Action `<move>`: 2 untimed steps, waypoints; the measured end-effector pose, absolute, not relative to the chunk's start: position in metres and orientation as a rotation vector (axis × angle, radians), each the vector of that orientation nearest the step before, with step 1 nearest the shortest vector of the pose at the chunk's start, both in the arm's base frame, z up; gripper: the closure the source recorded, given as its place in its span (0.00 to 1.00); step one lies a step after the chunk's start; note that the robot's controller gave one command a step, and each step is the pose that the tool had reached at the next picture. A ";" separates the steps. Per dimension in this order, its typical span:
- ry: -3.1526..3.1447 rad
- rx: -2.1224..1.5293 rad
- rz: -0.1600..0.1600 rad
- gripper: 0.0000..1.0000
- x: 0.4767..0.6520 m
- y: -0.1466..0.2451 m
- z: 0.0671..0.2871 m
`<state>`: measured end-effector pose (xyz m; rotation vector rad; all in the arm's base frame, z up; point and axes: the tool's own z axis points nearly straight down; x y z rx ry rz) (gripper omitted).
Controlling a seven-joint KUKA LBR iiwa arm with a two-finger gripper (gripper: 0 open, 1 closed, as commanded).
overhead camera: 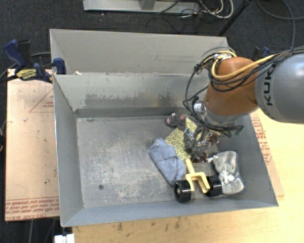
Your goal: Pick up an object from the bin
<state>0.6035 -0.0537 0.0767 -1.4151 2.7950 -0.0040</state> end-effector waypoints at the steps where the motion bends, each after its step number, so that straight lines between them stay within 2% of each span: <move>1: 2.805 -1.415 0.005 1.00 0.580 -0.053 0.104; 2: 2.777 -1.465 0.004 1.00 0.589 -0.065 0.154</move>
Offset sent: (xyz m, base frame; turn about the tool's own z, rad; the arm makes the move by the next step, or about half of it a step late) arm -0.0096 -0.0177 0.0895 -0.0476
